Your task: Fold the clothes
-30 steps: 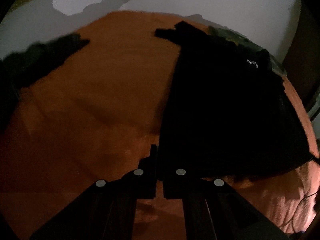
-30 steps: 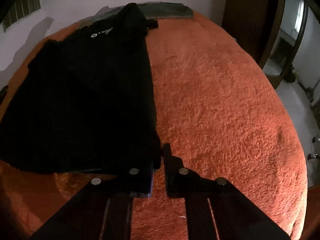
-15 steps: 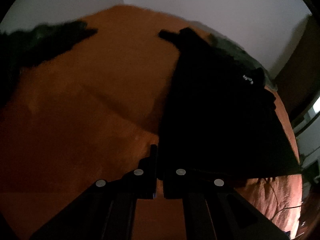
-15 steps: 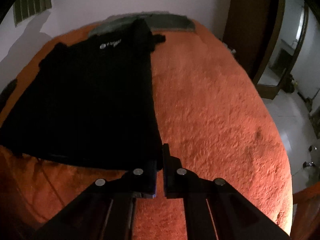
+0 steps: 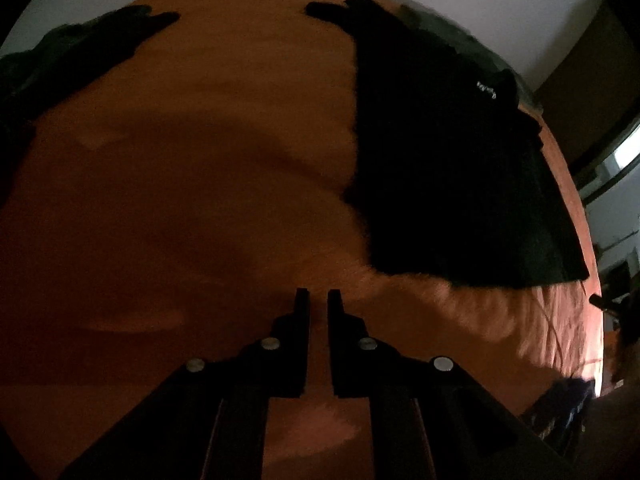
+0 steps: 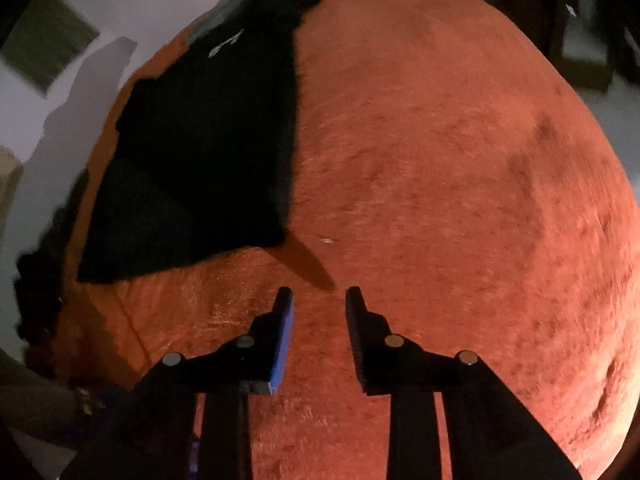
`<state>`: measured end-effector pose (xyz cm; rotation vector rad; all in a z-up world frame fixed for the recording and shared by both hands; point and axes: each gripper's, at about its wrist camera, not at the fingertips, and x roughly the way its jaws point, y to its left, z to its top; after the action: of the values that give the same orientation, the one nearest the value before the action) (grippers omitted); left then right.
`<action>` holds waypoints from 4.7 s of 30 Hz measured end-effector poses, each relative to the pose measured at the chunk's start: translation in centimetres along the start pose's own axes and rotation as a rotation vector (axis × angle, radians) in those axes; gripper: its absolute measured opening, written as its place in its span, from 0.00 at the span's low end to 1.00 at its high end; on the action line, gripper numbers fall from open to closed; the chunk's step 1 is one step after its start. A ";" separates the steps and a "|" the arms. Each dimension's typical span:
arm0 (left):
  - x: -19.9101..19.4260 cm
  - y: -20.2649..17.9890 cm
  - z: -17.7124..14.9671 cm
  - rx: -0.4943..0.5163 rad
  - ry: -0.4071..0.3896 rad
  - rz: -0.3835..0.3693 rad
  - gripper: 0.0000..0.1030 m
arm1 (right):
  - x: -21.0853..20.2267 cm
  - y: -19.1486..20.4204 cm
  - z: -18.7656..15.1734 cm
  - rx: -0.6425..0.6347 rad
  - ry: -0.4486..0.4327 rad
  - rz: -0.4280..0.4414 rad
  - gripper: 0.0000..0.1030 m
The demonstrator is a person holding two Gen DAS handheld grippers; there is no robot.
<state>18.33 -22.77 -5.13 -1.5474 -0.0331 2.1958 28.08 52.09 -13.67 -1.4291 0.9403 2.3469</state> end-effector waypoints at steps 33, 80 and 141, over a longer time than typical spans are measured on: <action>2.1 2.0 3.7 -0.401 0.121 -0.440 0.03 | 0.6 1.4 6.8 0.215 0.022 0.158 0.03; 0.9 1.4 -4.5 -0.291 0.337 -0.291 0.05 | 1.5 1.7 -0.4 0.293 0.112 0.066 0.02; 19.1 -10.5 30.9 -0.349 0.207 -0.384 0.44 | 20.3 14.1 40.2 0.262 -0.072 0.278 0.07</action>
<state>-10.94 1.02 -7.76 -1.7697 -0.6241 1.7855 -17.51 64.19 -12.83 -1.1692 1.4448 2.3298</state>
